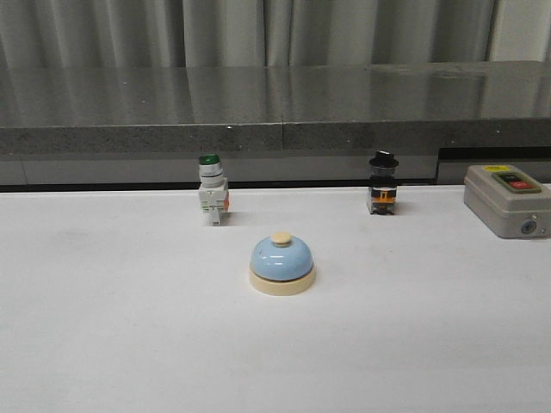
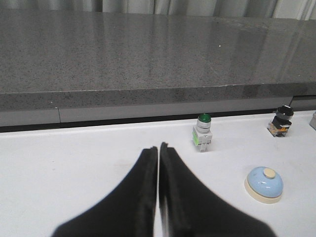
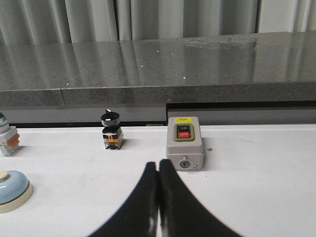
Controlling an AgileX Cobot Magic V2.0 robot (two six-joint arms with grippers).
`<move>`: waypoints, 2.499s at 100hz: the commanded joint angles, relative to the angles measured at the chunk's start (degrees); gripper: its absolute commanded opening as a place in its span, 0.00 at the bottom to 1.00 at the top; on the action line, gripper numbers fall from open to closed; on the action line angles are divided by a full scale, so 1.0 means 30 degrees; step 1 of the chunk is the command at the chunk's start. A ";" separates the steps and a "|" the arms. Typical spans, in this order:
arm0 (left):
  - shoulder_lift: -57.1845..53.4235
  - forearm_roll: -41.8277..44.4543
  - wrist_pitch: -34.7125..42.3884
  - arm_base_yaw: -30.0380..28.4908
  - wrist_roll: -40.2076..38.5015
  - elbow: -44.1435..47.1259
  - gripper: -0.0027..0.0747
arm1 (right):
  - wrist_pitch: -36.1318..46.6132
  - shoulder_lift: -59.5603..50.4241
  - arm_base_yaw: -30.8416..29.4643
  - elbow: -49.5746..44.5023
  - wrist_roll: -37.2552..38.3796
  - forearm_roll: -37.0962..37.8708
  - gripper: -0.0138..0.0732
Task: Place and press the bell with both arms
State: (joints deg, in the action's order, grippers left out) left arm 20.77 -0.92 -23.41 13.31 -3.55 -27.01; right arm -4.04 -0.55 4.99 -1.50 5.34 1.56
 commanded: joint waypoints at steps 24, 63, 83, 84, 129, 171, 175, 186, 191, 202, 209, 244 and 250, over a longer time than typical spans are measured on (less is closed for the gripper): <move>0.0101 -0.0050 0.1541 -0.0099 -0.0143 -0.0485 0.01 | 0.1698 -0.0368 -0.0129 0.0260 0.0007 0.0208 0.09; -0.1491 0.2533 0.2698 -0.0385 -0.0143 0.1517 0.01 | 0.1698 -0.0368 -0.0129 0.0260 0.0007 0.0208 0.09; -0.4241 0.2491 0.3632 -0.2337 -0.0143 0.4418 0.01 | 0.1698 -0.0368 -0.0129 0.0260 0.0007 0.0208 0.09; -0.4442 0.2491 0.3697 -0.2406 -0.0143 0.4617 0.01 | 0.1698 -0.0368 -0.0129 0.0260 0.0007 0.0208 0.09; -0.7555 0.2620 0.6876 -0.3692 -0.0143 0.9380 0.01 | 0.1698 -0.0368 -0.0129 0.0260 0.0007 0.0208 0.09; -0.7555 0.2620 0.7476 -0.3692 -0.0143 0.9822 0.01 | 0.1698 -0.0368 -0.0129 0.0260 0.0007 0.0208 0.09; -0.7555 0.2620 0.7476 -0.3692 -0.0143 0.9822 0.01 | 0.1698 -0.0368 -0.0129 0.0260 0.0007 0.0208 0.09; -0.7555 0.2620 0.7476 -0.3692 -0.0143 0.9822 0.01 | 0.1698 -0.0368 -0.0129 0.0260 0.0007 0.0208 0.09; -0.7555 0.2620 0.7476 -0.3692 -0.0143 0.9822 0.01 | 0.1698 -0.0368 -0.0129 0.0260 0.0007 0.0208 0.09; -0.7555 0.2620 0.7476 -0.3692 -0.0143 0.9822 0.01 | 0.1698 -0.0368 -0.0129 0.0260 0.0007 0.0208 0.09; -0.7555 0.2620 0.7476 -0.3692 -0.0143 0.9822 0.01 | 0.1698 -0.0368 -0.0129 0.0260 0.0007 0.0208 0.09; -0.7555 0.2620 0.7476 -0.3692 -0.0143 0.9822 0.01 | 0.2000 -0.0368 -0.0123 0.0260 -0.0009 0.0208 0.09; -0.7555 0.2620 0.7476 -0.3692 -0.0143 0.9822 0.01 | 0.2801 -0.0368 -0.0123 0.0260 -0.0009 0.0208 0.09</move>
State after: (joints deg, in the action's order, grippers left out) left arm -0.23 6.97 -5.91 2.41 -3.55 0.08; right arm -3.42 -0.55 4.99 -1.58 5.36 1.56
